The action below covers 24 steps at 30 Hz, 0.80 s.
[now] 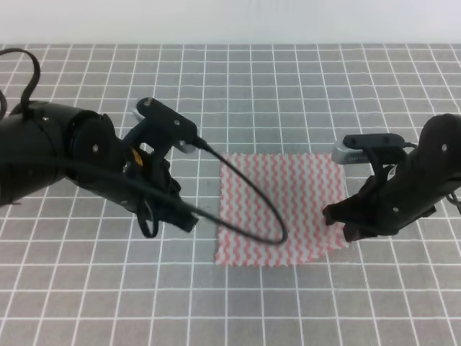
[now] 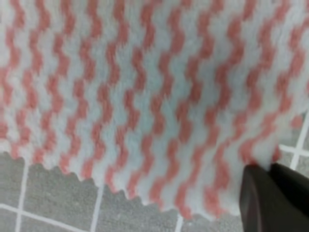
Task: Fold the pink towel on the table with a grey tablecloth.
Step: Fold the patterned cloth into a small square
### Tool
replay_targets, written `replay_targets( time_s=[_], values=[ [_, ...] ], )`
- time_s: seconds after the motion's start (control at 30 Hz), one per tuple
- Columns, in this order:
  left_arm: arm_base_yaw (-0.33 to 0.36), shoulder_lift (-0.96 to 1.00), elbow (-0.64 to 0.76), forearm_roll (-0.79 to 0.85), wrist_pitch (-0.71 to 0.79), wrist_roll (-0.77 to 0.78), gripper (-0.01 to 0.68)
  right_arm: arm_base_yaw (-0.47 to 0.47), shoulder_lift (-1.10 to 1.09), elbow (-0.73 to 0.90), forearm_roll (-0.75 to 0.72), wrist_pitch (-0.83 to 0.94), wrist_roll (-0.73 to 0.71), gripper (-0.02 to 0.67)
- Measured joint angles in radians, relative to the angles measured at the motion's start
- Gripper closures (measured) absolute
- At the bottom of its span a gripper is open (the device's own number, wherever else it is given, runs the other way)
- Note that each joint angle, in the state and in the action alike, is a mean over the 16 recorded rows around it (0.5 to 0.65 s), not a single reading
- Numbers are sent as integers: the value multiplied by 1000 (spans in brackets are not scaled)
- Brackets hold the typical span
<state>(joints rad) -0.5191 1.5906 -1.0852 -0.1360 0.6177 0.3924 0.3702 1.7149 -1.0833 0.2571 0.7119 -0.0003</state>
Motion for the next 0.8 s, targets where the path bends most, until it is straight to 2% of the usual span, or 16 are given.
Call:
replay_targets(
  time_s=[0.07,0.3,0.6,0.8],
  values=[
    [-3,1,0,3,7,33,638,0,-2,-11,0,7,0,665],
    [-36,5,0,-22,27,177,489,0,-2,-50,-1,18,-3,665],
    [-132,45,0,-44,32,299,299,0,2,-80,-1,11,-16,665],
    [-193,95,0,-24,29,334,274,0,1,-83,-1,-5,-24,665]
  ],
)
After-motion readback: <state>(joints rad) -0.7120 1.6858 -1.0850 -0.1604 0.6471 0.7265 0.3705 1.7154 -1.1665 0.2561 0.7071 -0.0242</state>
